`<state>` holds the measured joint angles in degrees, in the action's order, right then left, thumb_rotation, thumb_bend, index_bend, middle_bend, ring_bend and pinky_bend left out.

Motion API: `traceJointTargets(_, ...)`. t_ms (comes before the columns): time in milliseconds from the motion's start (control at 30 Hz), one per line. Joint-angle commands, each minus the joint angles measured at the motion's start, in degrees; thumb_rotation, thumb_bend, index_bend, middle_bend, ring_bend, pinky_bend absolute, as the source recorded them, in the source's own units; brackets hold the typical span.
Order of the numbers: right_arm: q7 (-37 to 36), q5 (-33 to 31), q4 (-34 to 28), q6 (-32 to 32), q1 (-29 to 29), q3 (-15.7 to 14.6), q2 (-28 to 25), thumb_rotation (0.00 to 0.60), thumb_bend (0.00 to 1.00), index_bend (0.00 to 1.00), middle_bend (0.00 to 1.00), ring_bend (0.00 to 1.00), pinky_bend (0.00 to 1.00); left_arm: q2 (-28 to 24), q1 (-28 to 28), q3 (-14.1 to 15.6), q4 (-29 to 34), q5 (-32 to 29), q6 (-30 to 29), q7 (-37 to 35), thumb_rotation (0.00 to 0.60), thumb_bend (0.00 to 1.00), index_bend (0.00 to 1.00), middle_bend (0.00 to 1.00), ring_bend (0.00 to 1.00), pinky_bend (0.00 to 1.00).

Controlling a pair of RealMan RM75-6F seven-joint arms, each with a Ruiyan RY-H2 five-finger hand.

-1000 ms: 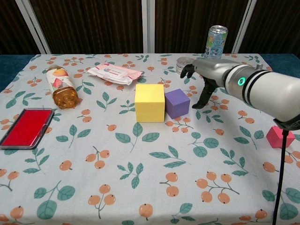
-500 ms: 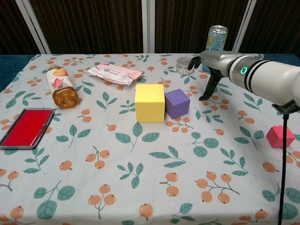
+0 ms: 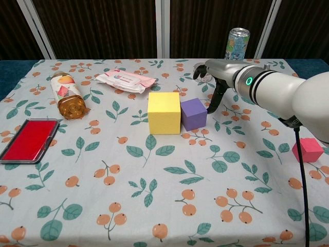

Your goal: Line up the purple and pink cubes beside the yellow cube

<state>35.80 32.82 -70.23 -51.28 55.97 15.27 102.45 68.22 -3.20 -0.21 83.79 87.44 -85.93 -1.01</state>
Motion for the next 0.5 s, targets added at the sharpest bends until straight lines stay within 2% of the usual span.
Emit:
traceJointTargets(33, -0.1, 0.5, -0.5, -0.4, -0.2, -0.3, 0.0, 0.600, 0.00, 0.17, 0.11, 0.00, 0.00, 0.1, 0.0, 0.0, -0.2, -0.1, 0.1, -0.1, 0.600, 0.00, 0.22, 0.24, 0.18, 0.23)
traceJointTargets(500, 0.6, 0.2, -1.6, -1.6, -0.8, -0.5, -1.2, 0.600, 0.00, 0.16, 0.11, 0.00, 0.00, 0.2, 0.1, 0.1, -0.4, 0.1, 0.1, -0.4, 0.600, 0.00, 0.22, 0.24, 0.18, 0.23)
